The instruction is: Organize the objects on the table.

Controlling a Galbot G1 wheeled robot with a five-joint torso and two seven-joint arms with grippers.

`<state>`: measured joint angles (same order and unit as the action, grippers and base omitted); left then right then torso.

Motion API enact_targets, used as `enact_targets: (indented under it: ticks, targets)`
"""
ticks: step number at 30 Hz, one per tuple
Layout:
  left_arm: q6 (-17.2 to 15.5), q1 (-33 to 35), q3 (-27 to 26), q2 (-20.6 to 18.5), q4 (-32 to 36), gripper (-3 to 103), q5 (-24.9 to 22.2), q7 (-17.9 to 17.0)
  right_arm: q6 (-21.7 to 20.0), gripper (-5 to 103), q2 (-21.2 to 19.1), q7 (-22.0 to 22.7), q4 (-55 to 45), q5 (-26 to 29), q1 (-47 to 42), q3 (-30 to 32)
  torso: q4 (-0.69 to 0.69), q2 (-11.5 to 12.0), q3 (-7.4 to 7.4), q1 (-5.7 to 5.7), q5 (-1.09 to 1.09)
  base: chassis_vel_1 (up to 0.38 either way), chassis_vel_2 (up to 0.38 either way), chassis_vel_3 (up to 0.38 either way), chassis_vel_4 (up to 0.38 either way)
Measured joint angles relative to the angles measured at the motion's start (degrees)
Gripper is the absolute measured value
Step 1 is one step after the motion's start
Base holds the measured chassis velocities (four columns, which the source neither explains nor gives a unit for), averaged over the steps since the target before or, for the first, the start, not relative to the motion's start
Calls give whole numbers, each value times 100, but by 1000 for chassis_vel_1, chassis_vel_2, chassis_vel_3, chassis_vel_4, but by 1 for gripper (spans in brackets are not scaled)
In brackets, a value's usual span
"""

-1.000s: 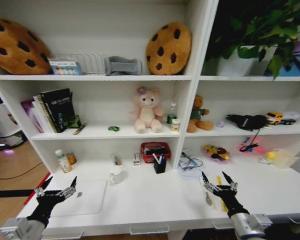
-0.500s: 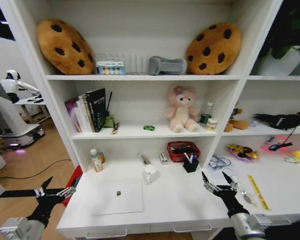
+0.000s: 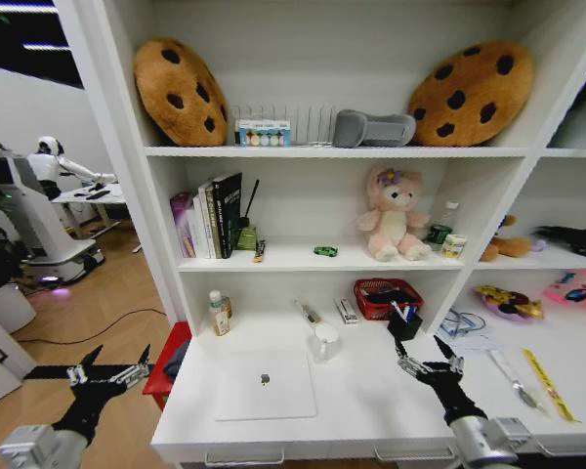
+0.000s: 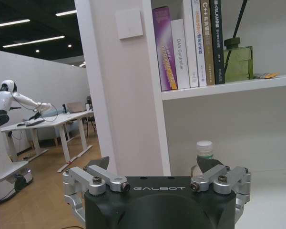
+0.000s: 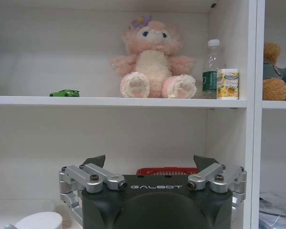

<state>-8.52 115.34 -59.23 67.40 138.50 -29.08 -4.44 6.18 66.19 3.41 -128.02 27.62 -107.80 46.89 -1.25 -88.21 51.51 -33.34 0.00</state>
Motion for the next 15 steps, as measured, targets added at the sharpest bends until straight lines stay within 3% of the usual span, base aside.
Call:
enact_targets:
  ticks: [15]
  targets:
    - [0,0,-1,0,0,100,0,-1,0,100,1,0,0,0,0,-1,2,0,0,0,-1,4,-6,-7,11]
